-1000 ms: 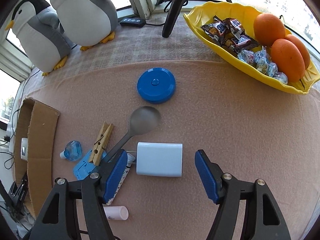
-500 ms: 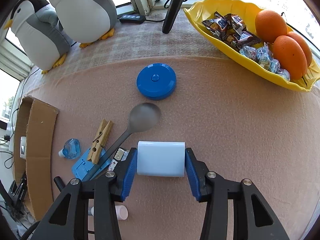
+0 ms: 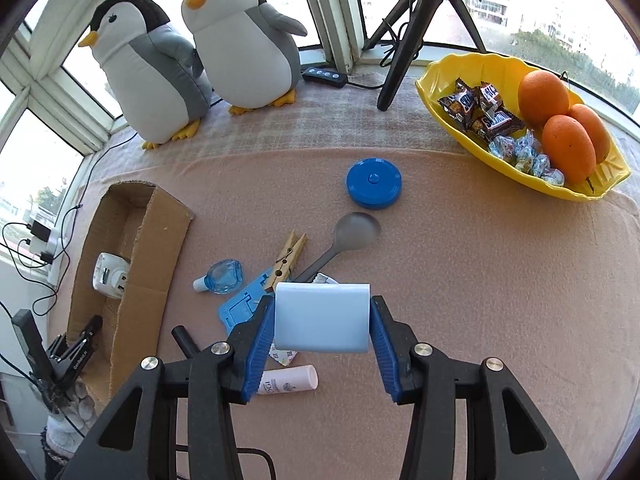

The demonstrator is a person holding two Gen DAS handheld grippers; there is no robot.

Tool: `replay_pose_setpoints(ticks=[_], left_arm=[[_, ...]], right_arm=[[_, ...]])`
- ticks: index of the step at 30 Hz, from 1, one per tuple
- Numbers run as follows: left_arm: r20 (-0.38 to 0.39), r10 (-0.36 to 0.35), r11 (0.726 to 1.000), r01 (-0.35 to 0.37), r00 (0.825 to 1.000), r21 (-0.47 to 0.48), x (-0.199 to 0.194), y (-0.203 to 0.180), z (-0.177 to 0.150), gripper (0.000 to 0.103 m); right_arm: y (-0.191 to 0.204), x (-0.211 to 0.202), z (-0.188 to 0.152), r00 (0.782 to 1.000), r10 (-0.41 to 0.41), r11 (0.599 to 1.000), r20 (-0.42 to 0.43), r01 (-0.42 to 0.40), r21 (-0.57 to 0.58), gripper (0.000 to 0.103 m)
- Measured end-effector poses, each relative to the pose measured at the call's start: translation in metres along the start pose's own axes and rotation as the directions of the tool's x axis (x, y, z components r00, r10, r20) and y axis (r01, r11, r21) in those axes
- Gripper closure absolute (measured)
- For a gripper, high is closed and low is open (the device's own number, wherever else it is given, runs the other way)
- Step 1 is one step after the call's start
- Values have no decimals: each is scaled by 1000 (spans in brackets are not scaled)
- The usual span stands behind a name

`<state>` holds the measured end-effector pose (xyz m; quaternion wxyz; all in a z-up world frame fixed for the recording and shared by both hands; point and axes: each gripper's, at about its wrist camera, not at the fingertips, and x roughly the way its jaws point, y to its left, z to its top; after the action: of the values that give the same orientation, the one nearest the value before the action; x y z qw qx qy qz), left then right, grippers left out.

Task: Organize rigid objects
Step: 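Carry the white charger with the right gripper into the box and release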

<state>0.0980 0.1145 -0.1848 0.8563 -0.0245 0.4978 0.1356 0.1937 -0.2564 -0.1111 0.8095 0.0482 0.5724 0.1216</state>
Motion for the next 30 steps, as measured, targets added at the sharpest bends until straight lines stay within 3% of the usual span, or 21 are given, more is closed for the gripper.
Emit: replay_pose_setpoints(ticks=[13, 20, 30], left_arm=[[3, -9, 1000, 9, 1000, -9, 0, 3, 0, 63], [5, -10, 1000, 10, 1000, -16, 1, 4, -1, 63], [8, -11, 1000, 11, 1000, -18, 1, 5, -1, 63]], right_arm=[[120, -39, -21, 987, 158, 958, 24, -147, -247, 60], [167, -23, -33, 979, 203, 927, -22, -200, -318, 60], [211, 16, -51, 975, 201, 896, -92, -221, -384, 60]])
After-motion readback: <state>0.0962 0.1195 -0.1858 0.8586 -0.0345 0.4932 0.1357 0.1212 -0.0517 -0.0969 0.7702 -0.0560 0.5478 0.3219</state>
